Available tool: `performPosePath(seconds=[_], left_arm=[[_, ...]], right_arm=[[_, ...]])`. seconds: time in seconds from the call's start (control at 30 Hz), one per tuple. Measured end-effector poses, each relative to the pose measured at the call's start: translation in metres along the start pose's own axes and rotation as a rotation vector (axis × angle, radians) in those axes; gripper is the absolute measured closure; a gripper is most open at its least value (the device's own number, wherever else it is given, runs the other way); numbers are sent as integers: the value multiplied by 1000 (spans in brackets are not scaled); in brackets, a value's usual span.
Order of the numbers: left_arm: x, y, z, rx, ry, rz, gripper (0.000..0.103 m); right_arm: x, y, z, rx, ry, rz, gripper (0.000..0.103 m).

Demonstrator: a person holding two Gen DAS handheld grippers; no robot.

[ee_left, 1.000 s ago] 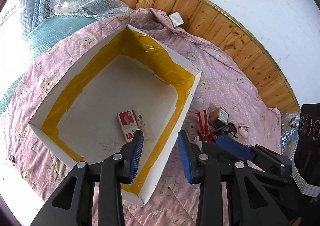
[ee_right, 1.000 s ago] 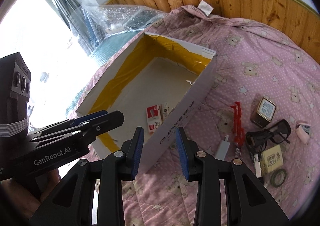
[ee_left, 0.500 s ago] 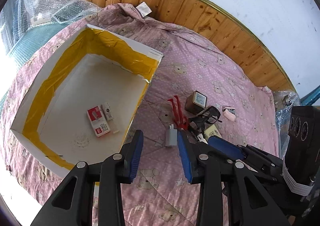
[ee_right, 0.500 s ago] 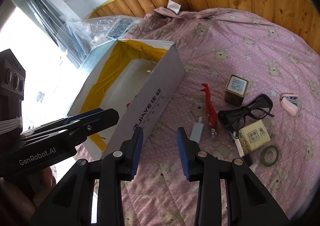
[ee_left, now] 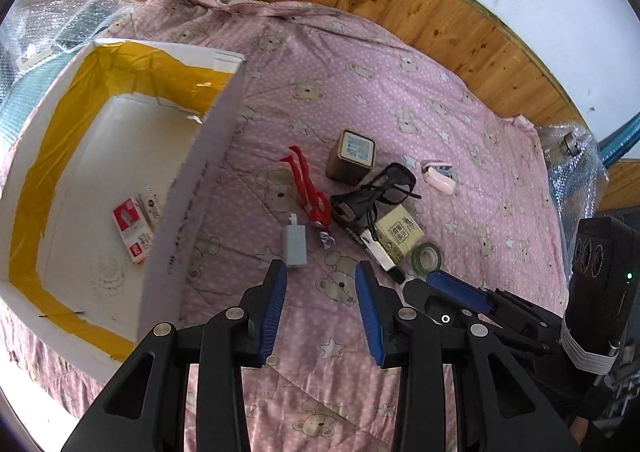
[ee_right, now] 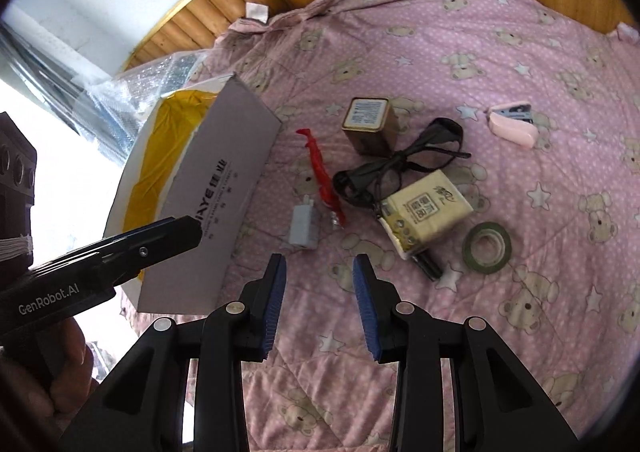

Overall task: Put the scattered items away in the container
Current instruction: 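Grasp the white charger with the left tool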

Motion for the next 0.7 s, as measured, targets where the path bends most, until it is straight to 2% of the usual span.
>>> performPosePath(seconds=[0.23, 0.33, 0.43, 0.53, 0.6, 0.7], left_arm=[[6, -29, 3, -49, -17, -4, 66], [1, -44, 4, -71, -19, -20, 66], [-8, -63, 5, -95, -14, -38, 66], [-19, -82, 8, -124, 3, -61, 65], [-26, -91, 9, -136, 19, -70, 65], [-34, -101, 8, -143, 44, -75, 65]], right_arm=[[38, -10, 10, -24, -76, 31, 65], [49, -15, 10, -27, -101, 48, 60], [57, -25, 5, -24, -96, 92, 51], [63, -36, -2, -26, -85, 131, 48], [67, -47, -7, -51, -106, 127, 47], [72, -63, -8, -116, -200, 47, 47]])
Point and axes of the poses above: each gripper's, at about its wrist camera, not at the fingertips, and y roughly against the way its jaws point, x to its right, z to its underside, the point moved 9 cm from there along -y, roughly the way its jaws point, and after that the axes turned 15 degrees about z, right-handed, at the moved point
